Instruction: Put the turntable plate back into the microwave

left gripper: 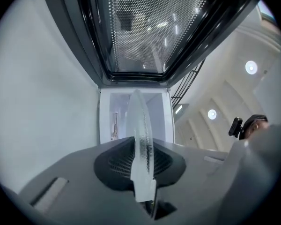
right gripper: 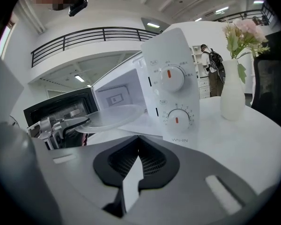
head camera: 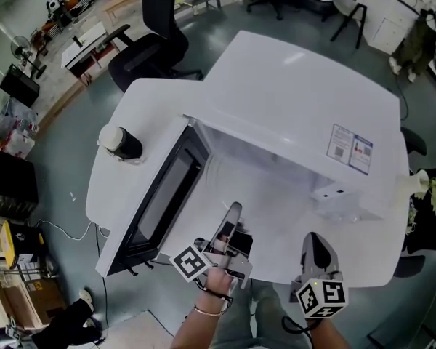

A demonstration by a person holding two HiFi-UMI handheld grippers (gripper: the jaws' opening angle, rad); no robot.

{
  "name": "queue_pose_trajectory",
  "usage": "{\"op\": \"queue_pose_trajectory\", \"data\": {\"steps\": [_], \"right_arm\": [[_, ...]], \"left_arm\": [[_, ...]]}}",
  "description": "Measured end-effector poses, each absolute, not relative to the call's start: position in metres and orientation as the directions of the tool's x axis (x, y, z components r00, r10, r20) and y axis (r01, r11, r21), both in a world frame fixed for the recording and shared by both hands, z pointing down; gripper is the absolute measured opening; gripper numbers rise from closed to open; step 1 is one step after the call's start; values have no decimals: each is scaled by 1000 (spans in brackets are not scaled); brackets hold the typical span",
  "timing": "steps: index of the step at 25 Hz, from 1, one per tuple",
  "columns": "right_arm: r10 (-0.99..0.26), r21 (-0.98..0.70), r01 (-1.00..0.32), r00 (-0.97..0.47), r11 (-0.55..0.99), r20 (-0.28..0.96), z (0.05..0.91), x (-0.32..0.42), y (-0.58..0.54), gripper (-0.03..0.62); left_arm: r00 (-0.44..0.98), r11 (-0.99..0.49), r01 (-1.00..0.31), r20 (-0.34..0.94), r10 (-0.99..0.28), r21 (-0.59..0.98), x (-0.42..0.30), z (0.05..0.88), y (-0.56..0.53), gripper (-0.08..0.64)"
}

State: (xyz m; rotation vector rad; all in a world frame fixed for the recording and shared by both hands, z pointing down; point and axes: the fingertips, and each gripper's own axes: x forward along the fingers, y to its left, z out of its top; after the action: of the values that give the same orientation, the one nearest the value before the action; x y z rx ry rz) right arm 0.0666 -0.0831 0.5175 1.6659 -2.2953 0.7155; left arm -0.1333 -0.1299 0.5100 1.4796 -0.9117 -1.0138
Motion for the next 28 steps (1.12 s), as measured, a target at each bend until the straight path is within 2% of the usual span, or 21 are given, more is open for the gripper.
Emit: {"op": "queue_pose_trajectory", "data": {"steps": [28], "right_arm": [[-817, -253, -942, -319, 219, 481, 529, 69, -95, 11]], "left_arm": [[379, -135, -13, -120, -917, 991, -110, 505, -196, 46]]}}
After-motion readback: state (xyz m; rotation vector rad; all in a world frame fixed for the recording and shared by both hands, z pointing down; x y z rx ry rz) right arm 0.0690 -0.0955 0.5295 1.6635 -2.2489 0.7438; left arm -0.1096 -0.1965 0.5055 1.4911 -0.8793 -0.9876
